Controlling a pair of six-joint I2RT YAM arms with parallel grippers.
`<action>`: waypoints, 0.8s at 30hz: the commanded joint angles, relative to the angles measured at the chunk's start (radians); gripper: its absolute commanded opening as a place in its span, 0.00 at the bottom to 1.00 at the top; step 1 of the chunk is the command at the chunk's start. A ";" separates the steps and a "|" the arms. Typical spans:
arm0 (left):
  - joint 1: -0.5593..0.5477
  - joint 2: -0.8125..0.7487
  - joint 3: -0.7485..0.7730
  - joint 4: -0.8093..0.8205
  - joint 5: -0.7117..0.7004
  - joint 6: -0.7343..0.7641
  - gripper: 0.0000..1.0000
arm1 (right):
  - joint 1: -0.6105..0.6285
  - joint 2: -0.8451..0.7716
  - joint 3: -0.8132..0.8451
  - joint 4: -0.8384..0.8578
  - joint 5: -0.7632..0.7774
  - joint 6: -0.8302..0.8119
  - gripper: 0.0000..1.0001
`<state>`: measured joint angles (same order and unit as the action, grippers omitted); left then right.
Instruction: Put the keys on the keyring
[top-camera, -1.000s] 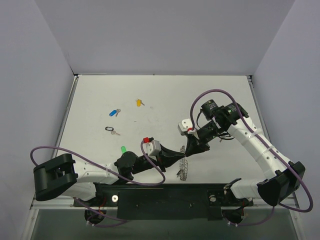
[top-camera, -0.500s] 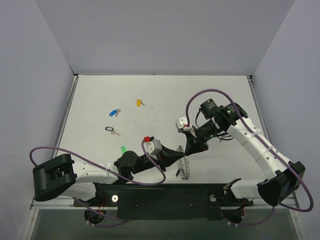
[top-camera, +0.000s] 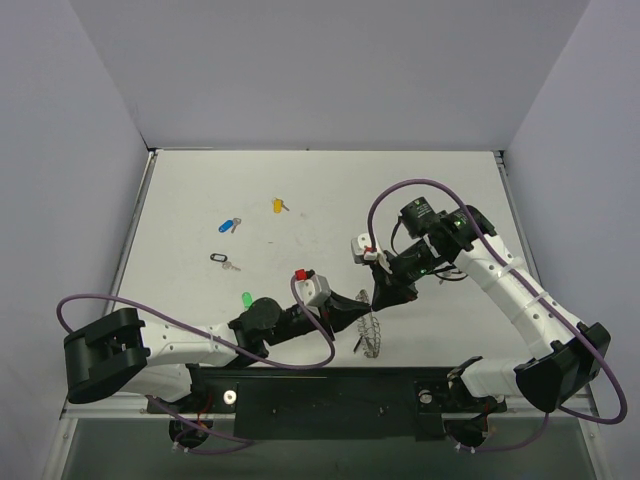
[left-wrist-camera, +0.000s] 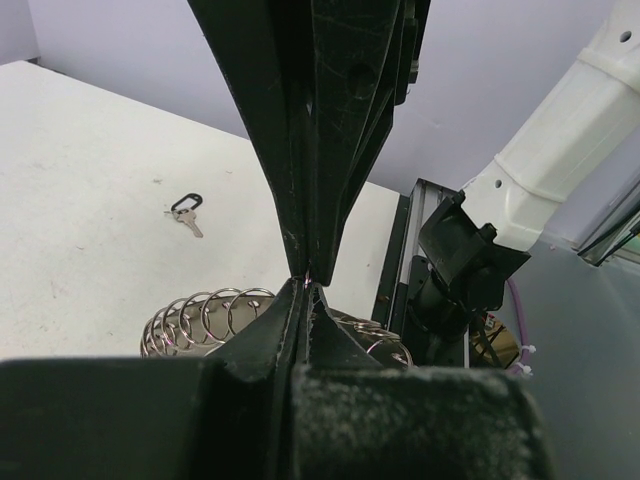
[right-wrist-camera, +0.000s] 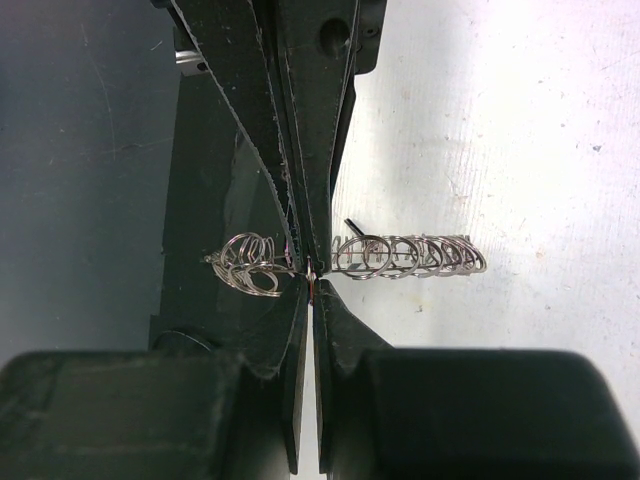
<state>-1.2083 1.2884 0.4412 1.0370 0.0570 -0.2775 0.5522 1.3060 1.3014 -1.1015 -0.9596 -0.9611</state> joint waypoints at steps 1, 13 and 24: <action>-0.002 -0.027 0.048 0.003 0.010 0.008 0.00 | 0.014 -0.027 0.013 0.002 -0.041 0.015 0.00; 0.001 -0.178 -0.048 -0.002 0.049 0.132 0.00 | -0.132 -0.157 -0.023 0.003 -0.108 0.041 0.57; 0.141 -0.464 -0.136 -0.026 0.303 0.063 0.00 | -0.371 -0.292 -0.232 0.190 -0.131 0.168 0.70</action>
<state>-1.1175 0.9089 0.3126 0.9493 0.2272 -0.1543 0.2333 1.0138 1.1221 -0.9817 -1.0626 -0.8501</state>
